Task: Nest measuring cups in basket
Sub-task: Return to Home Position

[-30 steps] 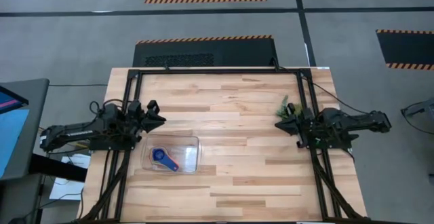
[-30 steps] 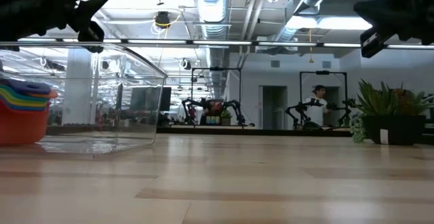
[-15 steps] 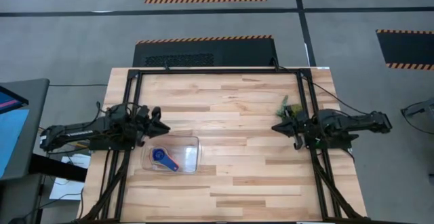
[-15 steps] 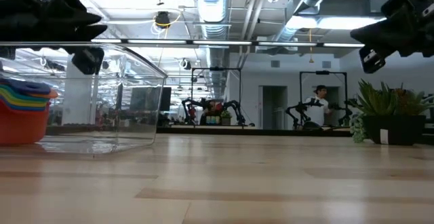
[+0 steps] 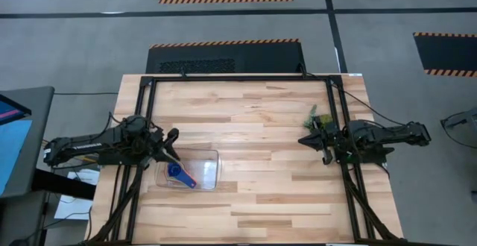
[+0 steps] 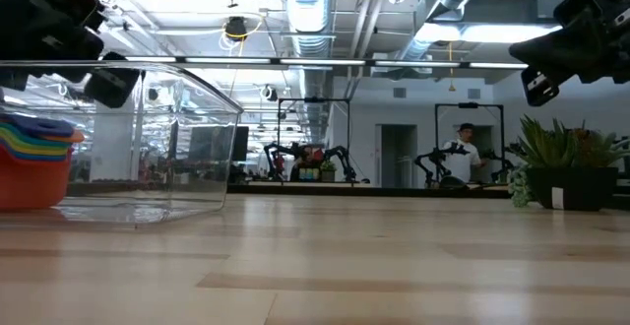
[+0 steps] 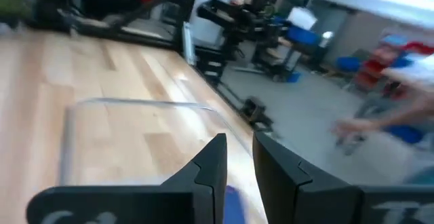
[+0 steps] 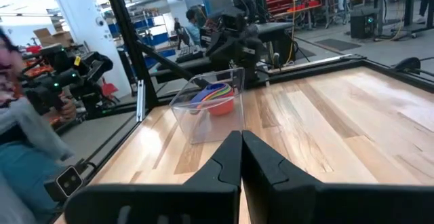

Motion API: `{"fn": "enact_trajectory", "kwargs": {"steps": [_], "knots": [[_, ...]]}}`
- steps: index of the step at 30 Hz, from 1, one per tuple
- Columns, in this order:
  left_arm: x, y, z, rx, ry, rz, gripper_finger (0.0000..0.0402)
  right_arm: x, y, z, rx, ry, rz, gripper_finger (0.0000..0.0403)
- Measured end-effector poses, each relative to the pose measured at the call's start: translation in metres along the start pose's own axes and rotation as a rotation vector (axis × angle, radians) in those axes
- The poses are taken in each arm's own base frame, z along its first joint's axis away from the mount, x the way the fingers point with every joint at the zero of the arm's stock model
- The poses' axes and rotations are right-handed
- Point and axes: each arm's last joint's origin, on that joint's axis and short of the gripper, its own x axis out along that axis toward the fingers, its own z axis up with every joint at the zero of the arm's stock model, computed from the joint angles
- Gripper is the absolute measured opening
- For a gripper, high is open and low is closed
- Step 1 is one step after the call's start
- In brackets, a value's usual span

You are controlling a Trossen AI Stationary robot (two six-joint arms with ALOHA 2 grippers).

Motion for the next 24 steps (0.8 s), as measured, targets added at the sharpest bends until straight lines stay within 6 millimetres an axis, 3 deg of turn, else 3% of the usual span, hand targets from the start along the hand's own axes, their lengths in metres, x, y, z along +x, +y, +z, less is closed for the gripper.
{"fn": "enact_trajectory", "kwargs": {"steps": [5,14,24], "knots": [[-0.001,0.006,0.003,0.136,-0.055,0.238,0.006,0.0,0.0,0.0,0.0,0.001,-0.001,0.0026],[-0.006,0.017,0.004,0.108,-0.126,0.63,0.006,0.0,0.0,0.0,-0.001,0.003,-0.002,0.0026],[-0.009,0.021,0.002,0.092,-0.131,0.783,0.006,0.0,0.0,-0.001,-0.002,0.004,-0.003,0.0026]]}}
